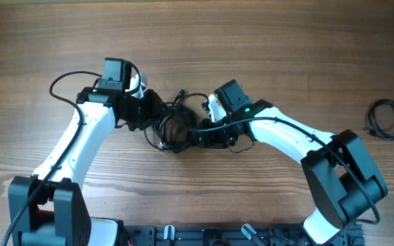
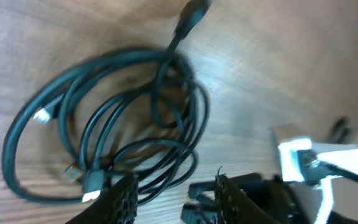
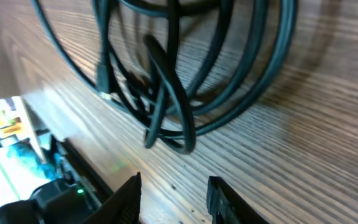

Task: Untangle cables

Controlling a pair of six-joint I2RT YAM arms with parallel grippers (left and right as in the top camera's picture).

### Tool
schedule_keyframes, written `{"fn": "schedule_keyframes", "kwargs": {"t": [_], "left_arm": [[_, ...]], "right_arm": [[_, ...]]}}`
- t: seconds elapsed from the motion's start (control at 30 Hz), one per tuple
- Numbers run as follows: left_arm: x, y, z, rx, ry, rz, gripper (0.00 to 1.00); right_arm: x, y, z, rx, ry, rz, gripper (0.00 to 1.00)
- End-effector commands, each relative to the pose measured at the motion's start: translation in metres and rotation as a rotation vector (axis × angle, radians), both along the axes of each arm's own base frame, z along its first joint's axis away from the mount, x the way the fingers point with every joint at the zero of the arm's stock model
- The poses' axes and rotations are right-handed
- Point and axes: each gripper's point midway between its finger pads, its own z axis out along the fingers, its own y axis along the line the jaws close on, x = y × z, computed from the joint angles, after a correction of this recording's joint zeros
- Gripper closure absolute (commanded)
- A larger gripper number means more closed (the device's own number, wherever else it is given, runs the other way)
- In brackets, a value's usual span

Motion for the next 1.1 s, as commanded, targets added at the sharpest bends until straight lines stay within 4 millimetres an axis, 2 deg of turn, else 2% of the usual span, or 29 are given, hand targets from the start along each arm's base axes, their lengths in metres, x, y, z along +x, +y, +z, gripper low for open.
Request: {"fn": "schedule_keyframes", "kwargs": {"t": [0.0, 0.1, 0.27, 0.33, 0.37, 0.4, 0.5, 0.6, 0.73, 0.97, 1.07], "left_arm": [[-0.012, -0.005, -0.009, 0.080, -0.014, -0.115, 0.59], [-0.020, -0.014, -0.018, 0.087, 0.012, -0.164, 0.58], [-0.035, -0.024, -0.033, 0.104, 0.056, -0.253, 0.54], [-0.043, -0.023, -0.035, 0.110, 0.087, -0.265, 0.50], [-0.045, -0.023, -0.035, 0.112, 0.097, -0.266, 0.42], [-0.048, -0.021, -0.036, 0.118, 0.112, -0.266, 0.40], [-0.052, -0.022, -0.039, 0.120, 0.119, -0.271, 0.40], [-0.057, -0.028, -0.050, 0.125, 0.099, -0.301, 0.45], [-0.062, -0.039, -0.056, 0.153, 0.051, -0.395, 0.50], [-0.055, -0.045, -0.064, 0.305, -0.033, -0.435, 0.52], [-0.048, -0.039, -0.071, 0.352, -0.013, -0.345, 0.52]], "right_arm": [[0.007, 0.002, 0.001, -0.035, -0.073, 0.006, 0.64], [0.006, 0.005, 0.001, -0.041, -0.085, 0.009, 0.65], [0.026, -0.004, -0.013, -0.152, -0.126, -0.117, 0.75], [0.030, -0.001, -0.011, -0.138, -0.130, -0.139, 0.76], [0.031, 0.000, -0.010, -0.133, -0.135, -0.139, 0.77], [0.032, 0.000, -0.010, -0.133, -0.141, -0.141, 0.76], [0.032, 0.001, -0.010, -0.131, -0.142, -0.141, 0.77], [0.031, 0.001, -0.012, -0.135, -0.137, -0.136, 0.77], [0.028, 0.008, -0.020, -0.136, -0.131, -0.127, 0.76], [0.034, 0.014, -0.024, -0.122, -0.140, -0.146, 0.77], [0.037, 0.008, -0.027, -0.155, -0.141, -0.178, 0.80]]}}
